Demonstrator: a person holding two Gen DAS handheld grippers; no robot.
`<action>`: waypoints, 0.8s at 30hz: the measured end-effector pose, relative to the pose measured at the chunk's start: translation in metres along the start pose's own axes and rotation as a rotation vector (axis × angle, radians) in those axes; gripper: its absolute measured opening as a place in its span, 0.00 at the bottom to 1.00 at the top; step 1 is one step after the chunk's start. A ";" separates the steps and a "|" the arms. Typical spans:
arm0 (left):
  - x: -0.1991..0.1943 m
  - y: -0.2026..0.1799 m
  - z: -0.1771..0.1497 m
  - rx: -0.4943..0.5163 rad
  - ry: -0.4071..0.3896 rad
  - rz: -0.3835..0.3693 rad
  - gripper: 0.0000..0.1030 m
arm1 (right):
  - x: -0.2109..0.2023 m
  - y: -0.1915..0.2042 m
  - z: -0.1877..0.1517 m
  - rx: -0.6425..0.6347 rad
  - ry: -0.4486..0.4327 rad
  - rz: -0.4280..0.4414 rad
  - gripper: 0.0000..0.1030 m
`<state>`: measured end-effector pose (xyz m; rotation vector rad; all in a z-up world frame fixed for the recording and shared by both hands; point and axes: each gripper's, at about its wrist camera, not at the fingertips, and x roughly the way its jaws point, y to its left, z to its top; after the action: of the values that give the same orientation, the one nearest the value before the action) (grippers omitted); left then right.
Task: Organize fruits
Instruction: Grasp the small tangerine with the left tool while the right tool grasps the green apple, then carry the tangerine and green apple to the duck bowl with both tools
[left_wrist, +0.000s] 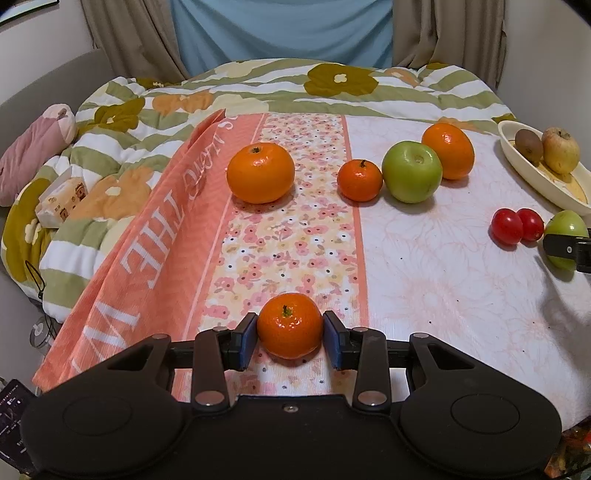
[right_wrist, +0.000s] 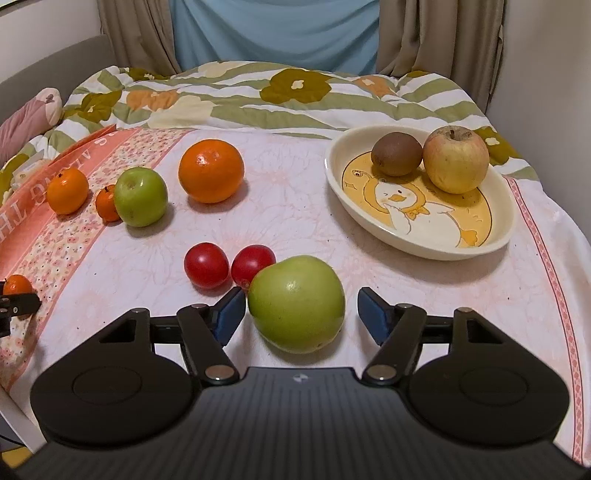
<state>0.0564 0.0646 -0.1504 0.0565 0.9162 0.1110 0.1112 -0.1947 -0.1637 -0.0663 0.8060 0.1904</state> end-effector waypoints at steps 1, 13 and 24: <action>-0.001 0.000 0.000 0.000 0.001 0.001 0.40 | 0.001 -0.001 0.001 0.001 0.003 0.005 0.76; -0.016 -0.008 0.007 0.012 -0.028 -0.008 0.40 | -0.004 -0.006 0.000 0.043 0.003 0.051 0.69; -0.059 -0.042 0.040 0.041 -0.117 -0.060 0.40 | -0.053 -0.030 0.023 0.058 -0.058 0.053 0.69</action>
<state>0.0557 0.0162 -0.0832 0.0730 0.8023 0.0328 0.0977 -0.2291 -0.1100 0.0155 0.7557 0.2182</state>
